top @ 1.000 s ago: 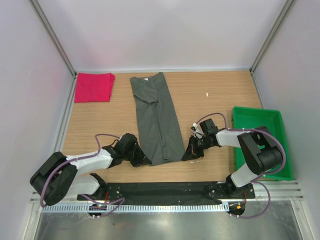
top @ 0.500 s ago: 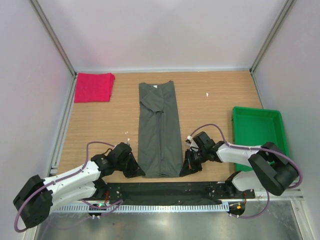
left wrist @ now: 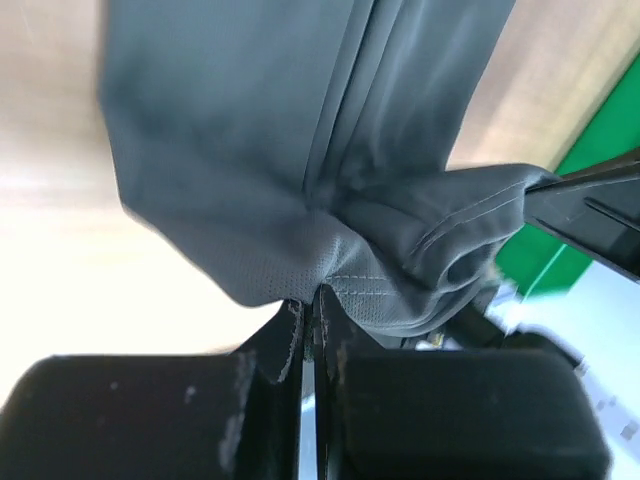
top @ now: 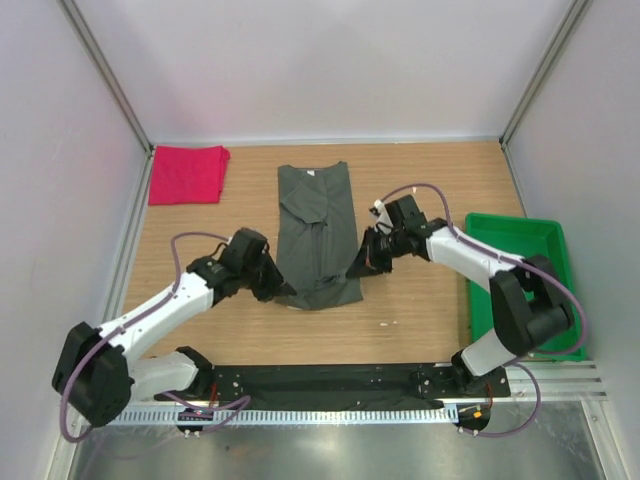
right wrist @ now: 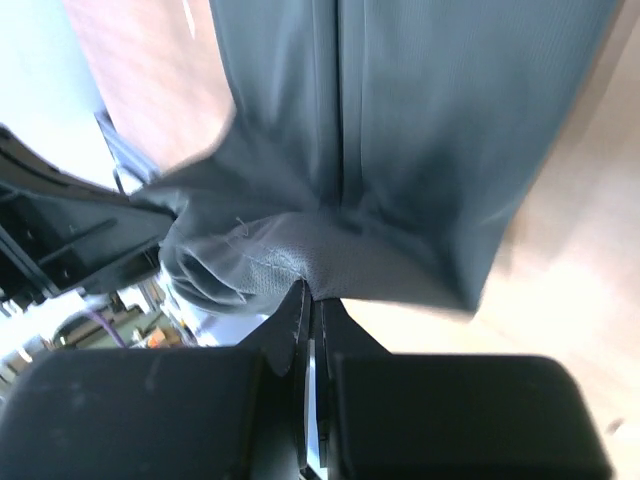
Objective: Fold and stack the t-shirts
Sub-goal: Fold the tshirt
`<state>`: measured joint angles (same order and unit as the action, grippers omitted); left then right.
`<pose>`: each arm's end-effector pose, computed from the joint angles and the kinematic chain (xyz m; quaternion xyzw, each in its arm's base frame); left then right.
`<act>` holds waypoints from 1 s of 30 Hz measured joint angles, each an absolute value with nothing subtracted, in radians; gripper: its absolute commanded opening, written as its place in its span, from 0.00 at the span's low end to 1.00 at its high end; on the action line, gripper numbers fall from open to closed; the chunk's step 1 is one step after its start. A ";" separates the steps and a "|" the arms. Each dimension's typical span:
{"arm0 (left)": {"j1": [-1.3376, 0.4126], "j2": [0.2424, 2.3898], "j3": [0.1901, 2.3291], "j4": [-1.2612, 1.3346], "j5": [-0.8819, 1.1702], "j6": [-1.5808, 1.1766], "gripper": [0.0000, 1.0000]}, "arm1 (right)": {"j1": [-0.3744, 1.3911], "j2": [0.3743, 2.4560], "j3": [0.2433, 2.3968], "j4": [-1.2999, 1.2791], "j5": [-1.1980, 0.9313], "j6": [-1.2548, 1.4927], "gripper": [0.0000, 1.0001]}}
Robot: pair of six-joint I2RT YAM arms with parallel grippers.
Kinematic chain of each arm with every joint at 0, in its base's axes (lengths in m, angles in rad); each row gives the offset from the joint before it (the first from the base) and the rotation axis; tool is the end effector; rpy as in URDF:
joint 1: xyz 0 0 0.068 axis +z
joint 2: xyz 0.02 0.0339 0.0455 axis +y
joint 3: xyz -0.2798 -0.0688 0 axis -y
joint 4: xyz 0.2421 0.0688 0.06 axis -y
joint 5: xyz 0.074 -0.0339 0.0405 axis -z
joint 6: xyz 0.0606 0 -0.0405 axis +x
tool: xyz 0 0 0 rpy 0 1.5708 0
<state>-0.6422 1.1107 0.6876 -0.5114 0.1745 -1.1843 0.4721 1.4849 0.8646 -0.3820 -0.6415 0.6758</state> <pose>0.1703 -0.1405 0.2120 -0.2271 0.9190 -0.2972 0.1249 0.2452 0.1659 0.1971 0.0047 0.9152 0.3986 0.0592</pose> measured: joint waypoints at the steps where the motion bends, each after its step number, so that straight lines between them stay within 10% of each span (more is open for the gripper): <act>1: -0.615 1.142 0.713 -0.509 0.175 -1.165 0.00 | 0.453 1.526 0.917 -0.400 -0.642 0.661 0.01; 30: -0.297 1.761 1.159 -0.449 0.313 -0.926 0.00 | 0.311 2.035 1.472 -0.542 -0.677 0.591 0.01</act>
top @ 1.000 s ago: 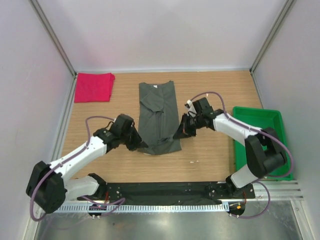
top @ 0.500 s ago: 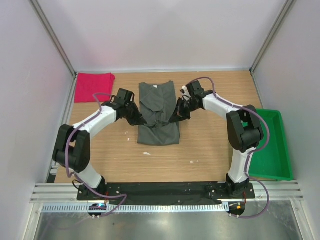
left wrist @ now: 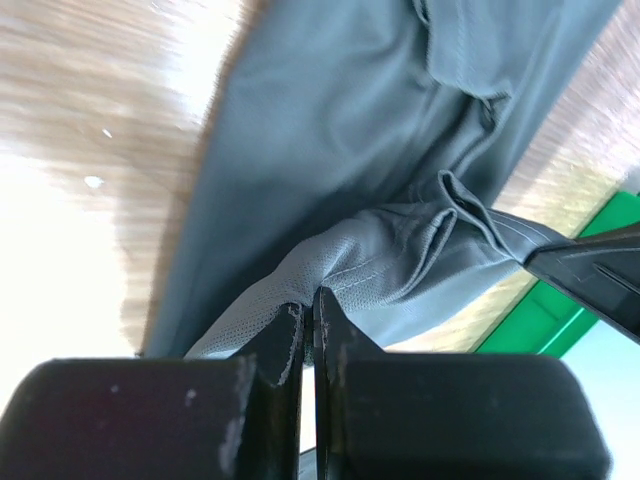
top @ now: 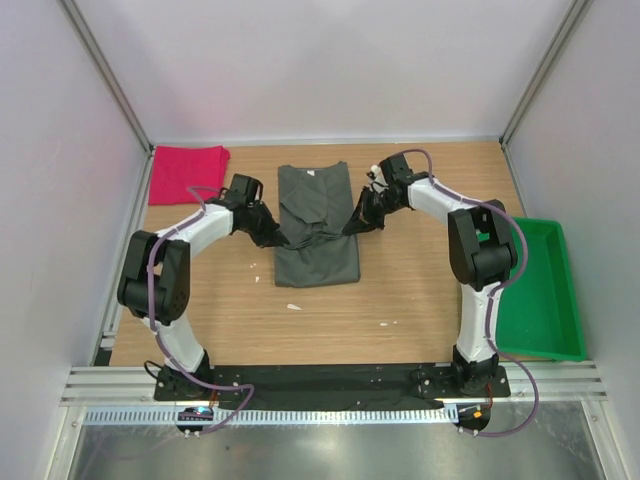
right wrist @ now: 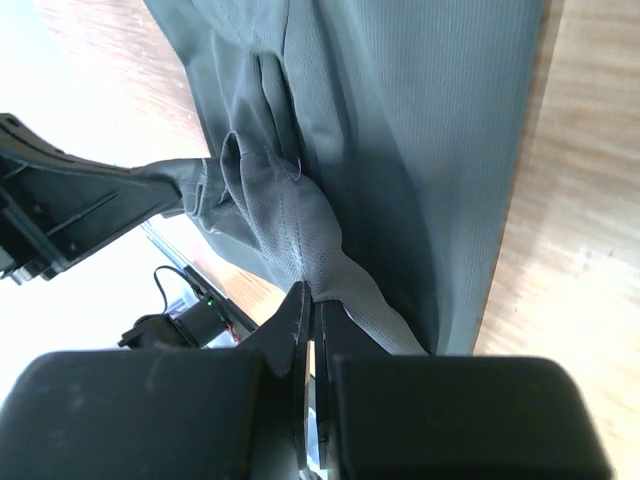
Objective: Fold and stack the t-shirts
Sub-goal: Fold the tshirt
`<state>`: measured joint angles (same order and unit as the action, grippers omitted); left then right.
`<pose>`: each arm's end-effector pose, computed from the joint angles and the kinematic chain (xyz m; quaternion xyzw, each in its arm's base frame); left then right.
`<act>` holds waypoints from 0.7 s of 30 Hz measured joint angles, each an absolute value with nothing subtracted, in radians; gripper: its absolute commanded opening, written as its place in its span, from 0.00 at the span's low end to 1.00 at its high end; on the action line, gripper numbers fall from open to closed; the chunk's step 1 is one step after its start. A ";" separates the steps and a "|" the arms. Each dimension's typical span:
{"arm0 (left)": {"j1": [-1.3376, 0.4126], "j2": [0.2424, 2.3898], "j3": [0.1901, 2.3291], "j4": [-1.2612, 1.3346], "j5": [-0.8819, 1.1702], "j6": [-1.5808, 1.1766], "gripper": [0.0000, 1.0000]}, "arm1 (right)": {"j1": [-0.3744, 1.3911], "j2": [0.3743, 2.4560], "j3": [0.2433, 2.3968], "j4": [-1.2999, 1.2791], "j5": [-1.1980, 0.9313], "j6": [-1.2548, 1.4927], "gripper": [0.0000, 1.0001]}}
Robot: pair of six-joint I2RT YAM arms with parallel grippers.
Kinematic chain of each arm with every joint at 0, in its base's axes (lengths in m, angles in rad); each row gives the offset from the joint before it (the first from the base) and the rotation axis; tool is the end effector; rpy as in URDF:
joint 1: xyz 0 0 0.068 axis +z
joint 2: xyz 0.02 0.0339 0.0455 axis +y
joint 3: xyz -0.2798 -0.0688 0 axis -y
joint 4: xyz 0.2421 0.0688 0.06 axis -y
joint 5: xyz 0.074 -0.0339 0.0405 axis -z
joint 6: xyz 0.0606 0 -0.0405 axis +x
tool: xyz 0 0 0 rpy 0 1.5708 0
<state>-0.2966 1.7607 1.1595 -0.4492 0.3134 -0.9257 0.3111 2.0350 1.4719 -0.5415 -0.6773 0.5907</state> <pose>0.3502 -0.1266 0.1866 -0.2571 0.9201 -0.2693 0.1216 0.4039 0.1698 0.1769 0.0519 0.9194 0.3859 0.0552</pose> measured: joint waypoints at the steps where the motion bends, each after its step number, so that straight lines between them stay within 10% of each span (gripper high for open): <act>1: -0.291 1.769 1.160 -0.446 0.316 -0.925 0.00 | 0.310 2.045 1.481 -0.544 -0.681 0.589 0.02; 15: -0.264 1.898 1.281 -0.434 0.368 -0.907 0.05 | 0.281 2.123 1.573 -0.570 -0.702 0.567 0.02; 20: -0.260 1.924 1.307 -0.429 0.371 -0.900 0.24 | 0.266 2.141 1.589 -0.573 -0.710 0.558 0.07; 21: -0.259 1.927 1.307 -0.427 0.370 -0.900 0.30 | 0.263 2.149 1.595 -0.572 -0.712 0.558 0.22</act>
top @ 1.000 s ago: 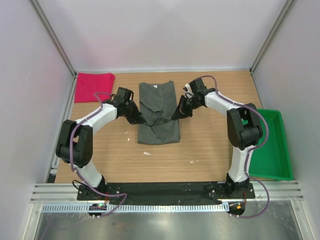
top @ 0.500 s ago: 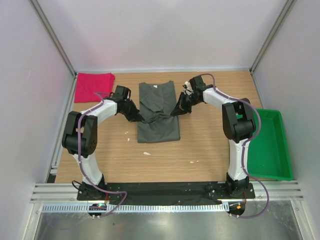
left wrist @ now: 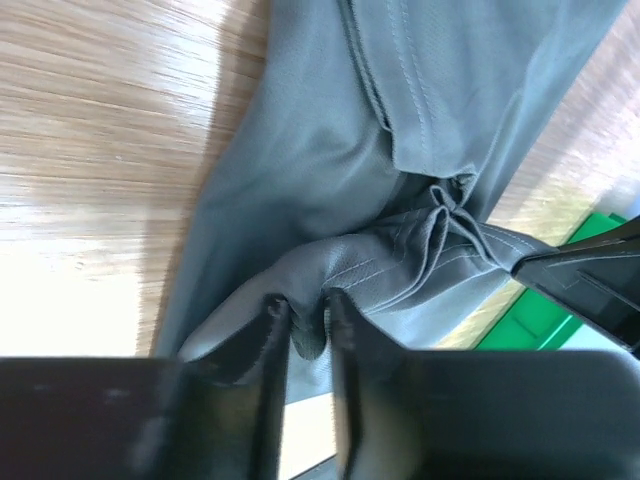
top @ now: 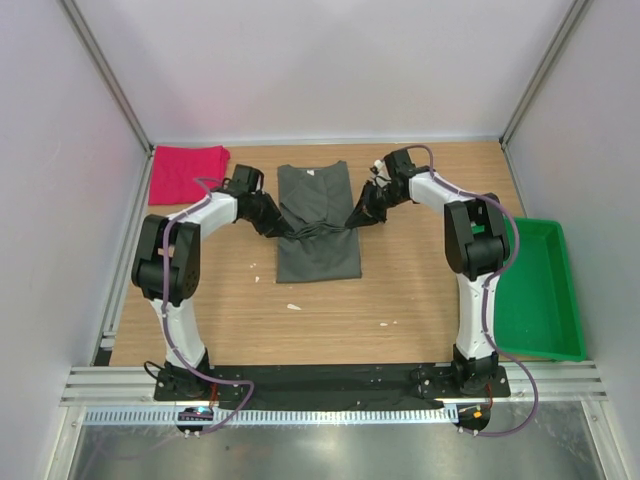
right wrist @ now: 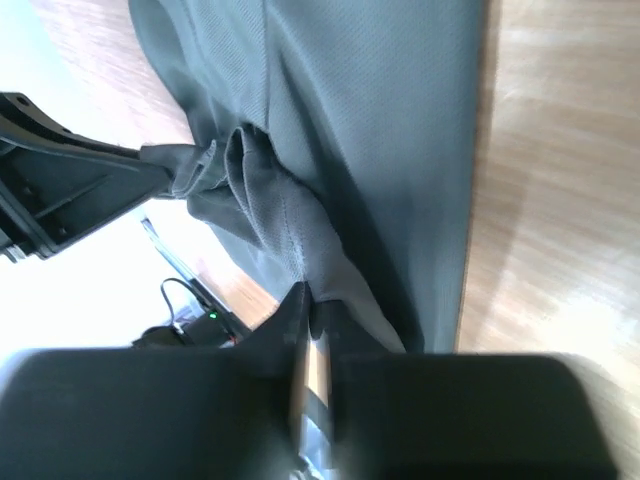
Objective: Fold and stack the t-shirts
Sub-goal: Fold the tshirt
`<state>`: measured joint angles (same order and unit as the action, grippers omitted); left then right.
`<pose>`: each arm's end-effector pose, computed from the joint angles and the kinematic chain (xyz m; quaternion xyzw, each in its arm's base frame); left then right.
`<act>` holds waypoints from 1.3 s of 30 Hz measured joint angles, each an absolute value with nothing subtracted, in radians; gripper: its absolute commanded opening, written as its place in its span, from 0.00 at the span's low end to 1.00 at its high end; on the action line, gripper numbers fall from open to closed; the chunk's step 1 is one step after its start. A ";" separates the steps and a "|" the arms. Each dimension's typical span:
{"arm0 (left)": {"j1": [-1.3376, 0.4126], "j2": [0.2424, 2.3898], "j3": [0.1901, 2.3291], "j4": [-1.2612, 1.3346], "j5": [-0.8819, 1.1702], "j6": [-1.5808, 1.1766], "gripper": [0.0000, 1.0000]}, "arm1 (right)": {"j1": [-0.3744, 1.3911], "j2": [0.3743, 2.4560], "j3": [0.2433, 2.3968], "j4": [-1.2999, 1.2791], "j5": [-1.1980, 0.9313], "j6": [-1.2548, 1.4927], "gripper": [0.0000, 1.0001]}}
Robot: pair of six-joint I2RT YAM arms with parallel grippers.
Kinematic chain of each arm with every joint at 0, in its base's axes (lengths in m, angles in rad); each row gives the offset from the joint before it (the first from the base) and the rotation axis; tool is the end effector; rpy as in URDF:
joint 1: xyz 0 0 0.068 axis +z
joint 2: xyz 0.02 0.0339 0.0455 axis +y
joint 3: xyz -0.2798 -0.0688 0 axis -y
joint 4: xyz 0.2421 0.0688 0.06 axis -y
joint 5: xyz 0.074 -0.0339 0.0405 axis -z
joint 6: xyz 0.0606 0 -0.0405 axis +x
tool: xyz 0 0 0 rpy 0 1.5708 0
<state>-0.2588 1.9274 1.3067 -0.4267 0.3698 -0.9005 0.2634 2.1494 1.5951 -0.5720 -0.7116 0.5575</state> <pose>0.3953 -0.1273 0.1707 -0.2543 0.9160 -0.2879 0.1155 0.4358 0.1585 0.1631 0.0580 0.9157 0.3940 0.0539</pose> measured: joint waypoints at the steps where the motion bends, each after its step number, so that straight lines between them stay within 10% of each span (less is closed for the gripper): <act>1: -0.257 1.930 1.307 -0.426 0.366 -0.898 0.32 | 0.260 2.156 1.599 -0.570 -0.714 0.560 0.27; 13: -0.224 1.768 1.332 -0.506 0.189 -0.772 0.56 | 0.211 2.136 1.720 -0.671 -0.577 0.421 0.45; 20: -0.241 1.583 1.154 -0.310 0.334 -0.781 0.37 | 0.224 1.943 1.443 -0.595 -0.617 0.447 0.34; 24: -0.266 1.707 1.097 -0.196 0.452 -0.815 0.30 | 0.260 1.949 1.379 -0.526 -0.646 0.503 0.11; 39: -0.294 1.958 1.102 0.098 0.590 -0.949 0.24 | 0.304 2.162 1.405 -0.264 -0.714 0.694 0.06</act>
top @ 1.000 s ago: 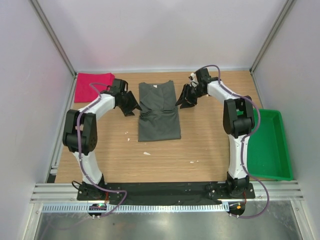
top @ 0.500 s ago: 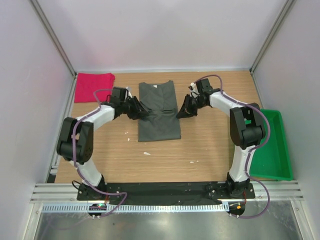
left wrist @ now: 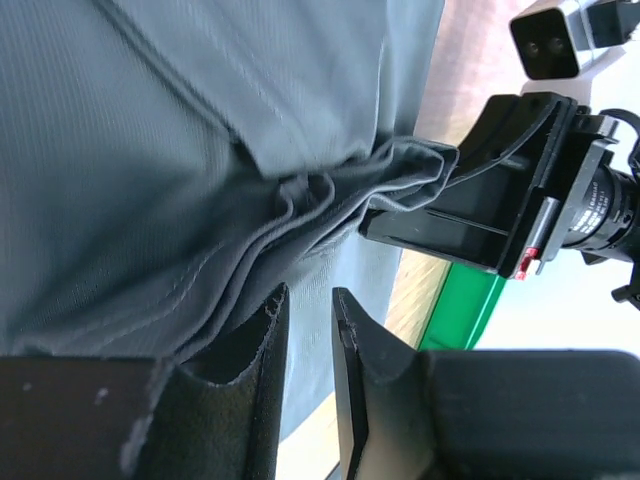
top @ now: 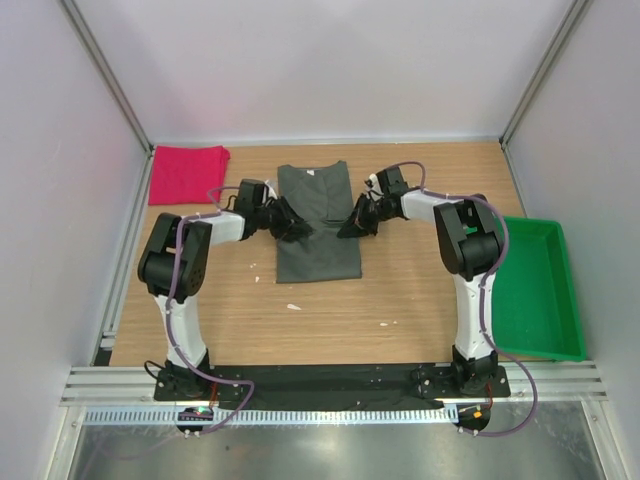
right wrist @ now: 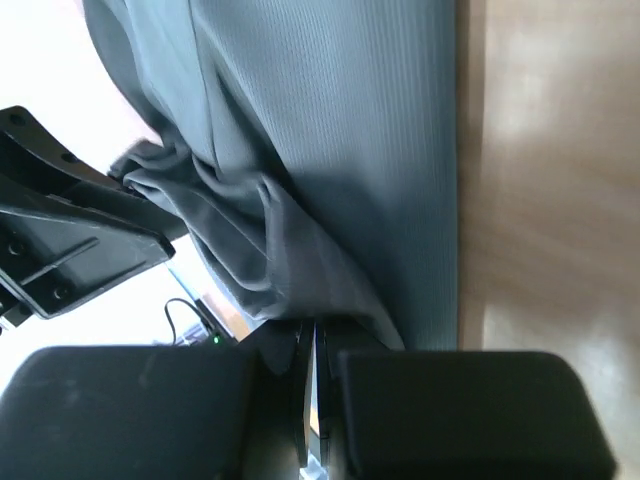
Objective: Fold and stack the t-shirts
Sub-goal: Fold the tshirt
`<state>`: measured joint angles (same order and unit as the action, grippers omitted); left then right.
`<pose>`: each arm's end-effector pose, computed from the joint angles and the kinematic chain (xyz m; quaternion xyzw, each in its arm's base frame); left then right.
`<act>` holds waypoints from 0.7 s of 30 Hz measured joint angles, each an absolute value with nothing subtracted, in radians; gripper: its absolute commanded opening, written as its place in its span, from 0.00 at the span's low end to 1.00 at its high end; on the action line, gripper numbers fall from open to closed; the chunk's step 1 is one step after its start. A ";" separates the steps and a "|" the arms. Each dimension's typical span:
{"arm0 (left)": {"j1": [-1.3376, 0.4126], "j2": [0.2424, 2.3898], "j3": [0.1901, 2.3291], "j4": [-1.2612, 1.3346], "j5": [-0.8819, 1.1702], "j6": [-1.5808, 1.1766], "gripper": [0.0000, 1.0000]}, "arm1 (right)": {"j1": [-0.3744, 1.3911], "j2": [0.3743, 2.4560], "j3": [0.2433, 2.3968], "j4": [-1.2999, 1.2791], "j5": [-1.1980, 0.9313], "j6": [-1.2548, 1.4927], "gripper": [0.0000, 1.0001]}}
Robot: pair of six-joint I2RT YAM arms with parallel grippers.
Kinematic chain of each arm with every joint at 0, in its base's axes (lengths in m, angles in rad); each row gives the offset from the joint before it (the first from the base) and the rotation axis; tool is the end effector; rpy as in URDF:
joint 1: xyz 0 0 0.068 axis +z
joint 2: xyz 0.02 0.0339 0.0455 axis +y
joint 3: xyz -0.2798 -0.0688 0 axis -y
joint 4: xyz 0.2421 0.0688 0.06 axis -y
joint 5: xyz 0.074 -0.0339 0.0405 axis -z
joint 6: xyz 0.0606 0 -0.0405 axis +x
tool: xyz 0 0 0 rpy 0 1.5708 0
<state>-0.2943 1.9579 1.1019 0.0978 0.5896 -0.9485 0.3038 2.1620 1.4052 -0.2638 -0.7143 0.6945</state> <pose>0.3921 -0.1541 0.1436 -0.1737 0.8693 -0.4372 0.1521 0.4230 0.1742 0.1211 0.0819 0.9030 0.4172 0.0624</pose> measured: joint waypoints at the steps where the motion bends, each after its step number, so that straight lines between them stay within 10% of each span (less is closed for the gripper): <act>1: -0.292 1.973 1.116 0.102 0.593 -0.952 0.24 | 0.304 2.176 1.424 -0.265 -0.715 0.695 0.06; 21: -0.197 2.158 1.469 -0.158 0.610 -0.691 0.30 | 0.229 2.370 1.744 -0.334 -0.708 0.714 0.08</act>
